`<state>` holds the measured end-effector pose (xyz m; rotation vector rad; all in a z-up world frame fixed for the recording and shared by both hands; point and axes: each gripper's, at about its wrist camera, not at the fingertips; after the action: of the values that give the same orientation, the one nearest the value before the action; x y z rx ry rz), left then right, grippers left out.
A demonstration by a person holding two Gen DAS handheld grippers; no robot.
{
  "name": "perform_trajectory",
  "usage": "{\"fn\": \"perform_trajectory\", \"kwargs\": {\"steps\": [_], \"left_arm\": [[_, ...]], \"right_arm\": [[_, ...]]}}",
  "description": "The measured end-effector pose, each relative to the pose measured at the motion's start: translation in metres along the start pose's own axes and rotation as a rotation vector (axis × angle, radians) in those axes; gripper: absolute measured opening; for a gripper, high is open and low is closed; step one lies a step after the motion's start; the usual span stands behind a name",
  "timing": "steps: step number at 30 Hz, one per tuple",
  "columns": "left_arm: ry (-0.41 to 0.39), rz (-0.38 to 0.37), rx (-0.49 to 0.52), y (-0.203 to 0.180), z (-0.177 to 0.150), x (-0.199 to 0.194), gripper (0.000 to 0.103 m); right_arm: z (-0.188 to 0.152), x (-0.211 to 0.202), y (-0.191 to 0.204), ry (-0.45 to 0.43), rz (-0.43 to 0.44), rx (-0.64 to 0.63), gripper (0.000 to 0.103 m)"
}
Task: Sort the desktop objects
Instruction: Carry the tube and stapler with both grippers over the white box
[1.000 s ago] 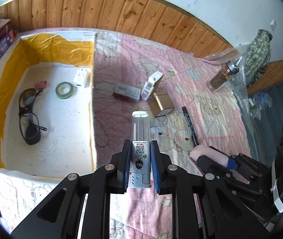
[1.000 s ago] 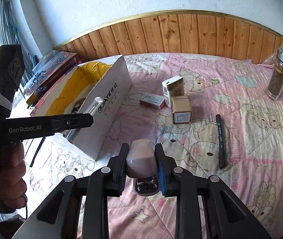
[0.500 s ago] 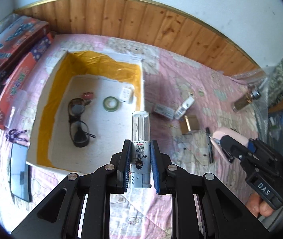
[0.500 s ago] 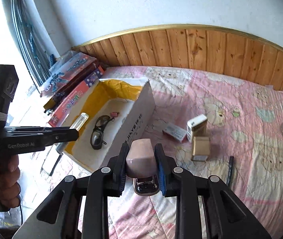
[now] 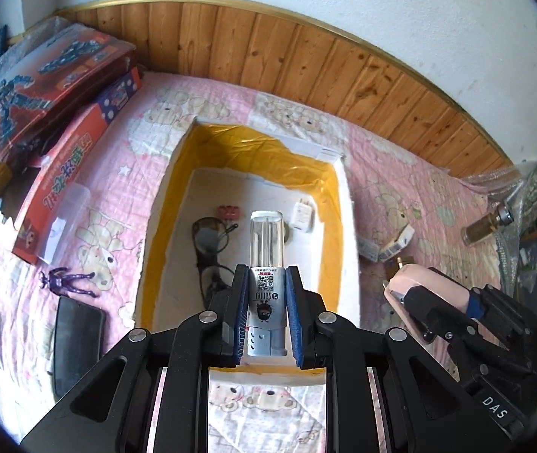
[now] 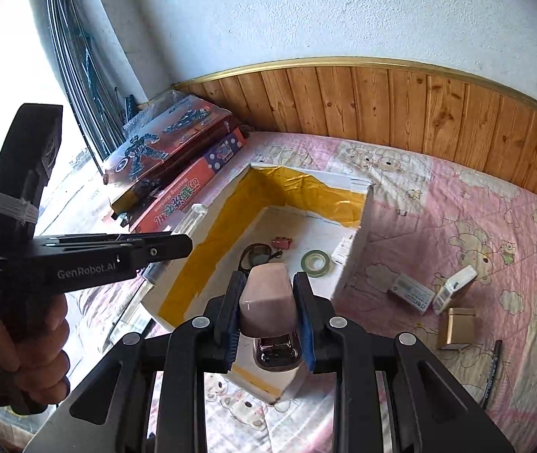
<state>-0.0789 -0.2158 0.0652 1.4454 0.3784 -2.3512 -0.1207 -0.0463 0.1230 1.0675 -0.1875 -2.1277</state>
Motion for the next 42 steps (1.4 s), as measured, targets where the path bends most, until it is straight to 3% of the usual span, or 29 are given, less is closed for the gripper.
{"fn": "perform_trajectory", "kwargs": {"steps": [7,13,17,23,30,36,42], "left_arm": [[0.04,0.036,-0.102,0.01,-0.01,0.002,0.019],[0.004,0.049,-0.043,-0.027,-0.008,-0.006,0.019],[0.011,0.025,-0.04,-0.031,-0.001,0.013,0.019],[0.066,-0.014,-0.062,-0.008,0.015,0.046,0.019],[0.06,-0.021,-0.118,0.016,0.016,0.052,0.019],[0.111,-0.065,-0.158,0.008,0.002,0.06,0.019],[0.138,-0.055,-0.089,-0.018,-0.016,0.07,0.019]], "right_arm": [[0.0,0.025,0.018,0.079,0.021,-0.096,0.027],[-0.006,0.005,0.02,0.104,0.036,-0.138,0.027],[-0.005,0.005,0.016,0.1,0.012,-0.158,0.027],[0.011,0.032,0.009,0.113,-0.032,-0.103,0.027],[0.033,0.073,0.017,0.191,-0.044,-0.17,0.027],[0.037,0.097,0.001,0.229,-0.029,-0.21,0.027],[0.041,0.113,-0.021,0.243,-0.056,-0.256,0.027]]}}
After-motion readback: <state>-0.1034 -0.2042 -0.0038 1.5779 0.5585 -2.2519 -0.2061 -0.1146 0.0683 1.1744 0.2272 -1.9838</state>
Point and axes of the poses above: each gripper's, at about its wrist camera, not at the fingertips, and x roughly the way its jaws point, y to its left, z to its top, and after that the axes turned 14 degrees about z, right-handed
